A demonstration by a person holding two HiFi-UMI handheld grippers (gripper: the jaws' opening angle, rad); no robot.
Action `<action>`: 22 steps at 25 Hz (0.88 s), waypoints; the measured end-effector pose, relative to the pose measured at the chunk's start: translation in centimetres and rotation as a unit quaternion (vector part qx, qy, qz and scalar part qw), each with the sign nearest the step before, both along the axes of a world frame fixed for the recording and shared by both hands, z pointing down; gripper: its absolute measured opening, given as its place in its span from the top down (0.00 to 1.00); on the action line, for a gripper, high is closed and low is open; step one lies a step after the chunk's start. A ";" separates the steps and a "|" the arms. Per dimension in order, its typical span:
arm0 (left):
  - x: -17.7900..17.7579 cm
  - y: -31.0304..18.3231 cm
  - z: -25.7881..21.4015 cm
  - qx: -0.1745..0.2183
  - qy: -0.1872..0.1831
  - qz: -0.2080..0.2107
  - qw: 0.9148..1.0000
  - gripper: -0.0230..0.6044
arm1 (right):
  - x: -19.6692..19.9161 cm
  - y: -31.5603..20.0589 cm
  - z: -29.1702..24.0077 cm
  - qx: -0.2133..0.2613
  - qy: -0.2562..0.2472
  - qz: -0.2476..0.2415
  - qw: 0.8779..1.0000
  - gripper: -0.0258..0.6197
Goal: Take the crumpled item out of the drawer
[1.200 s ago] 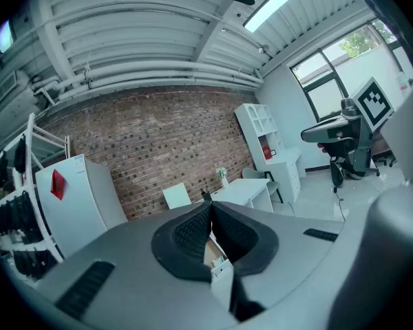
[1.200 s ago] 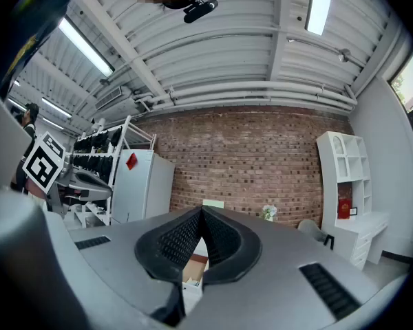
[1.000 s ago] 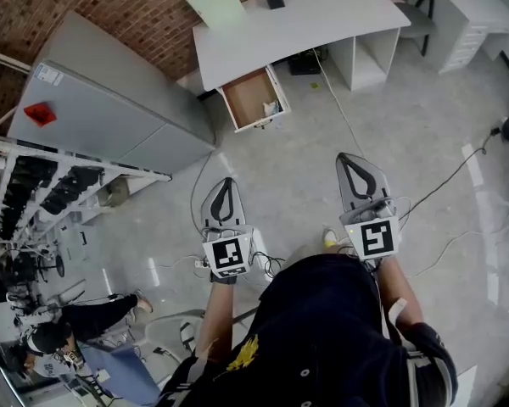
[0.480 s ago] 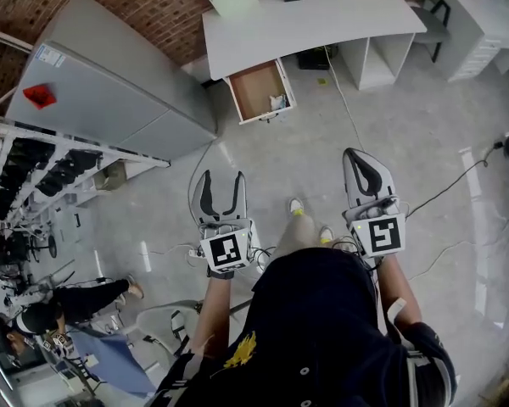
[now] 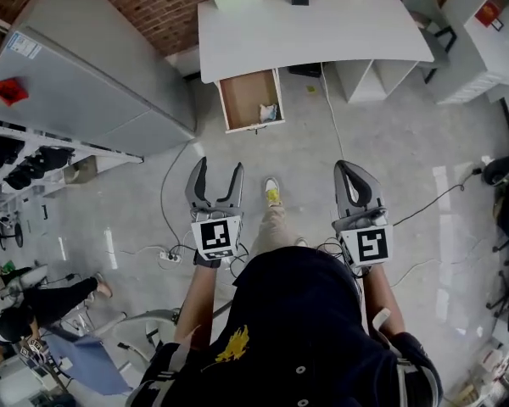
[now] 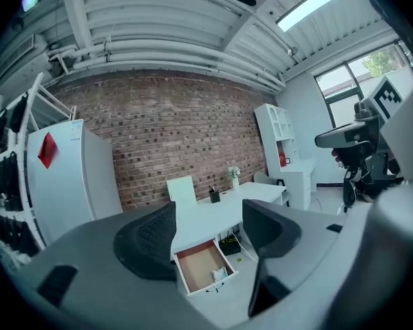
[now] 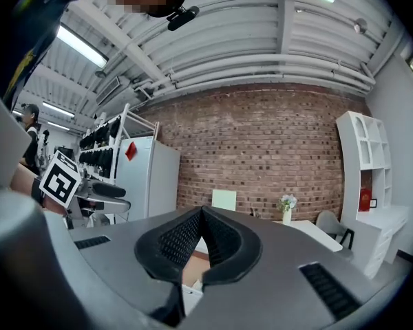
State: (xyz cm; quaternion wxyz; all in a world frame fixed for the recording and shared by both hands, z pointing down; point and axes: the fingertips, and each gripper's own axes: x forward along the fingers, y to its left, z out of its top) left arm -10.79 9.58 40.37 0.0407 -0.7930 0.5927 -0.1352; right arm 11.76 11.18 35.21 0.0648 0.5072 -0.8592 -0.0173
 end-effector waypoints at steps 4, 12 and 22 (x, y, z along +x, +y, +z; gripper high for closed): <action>-2.0 -8.6 0.9 -0.012 0.014 0.033 0.999 0.47 | -2.7 -7.9 0.0 -0.012 0.034 0.017 0.999 0.92; -4.0 -20.6 6.0 -0.067 0.016 0.087 0.994 0.48 | -8.6 -18.8 1.8 -0.045 0.057 0.007 0.997 0.92; -1.5 -28.8 22.5 -0.223 -0.029 0.151 0.963 0.53 | -11.5 -30.6 12.4 -0.102 0.070 -0.032 0.992 0.92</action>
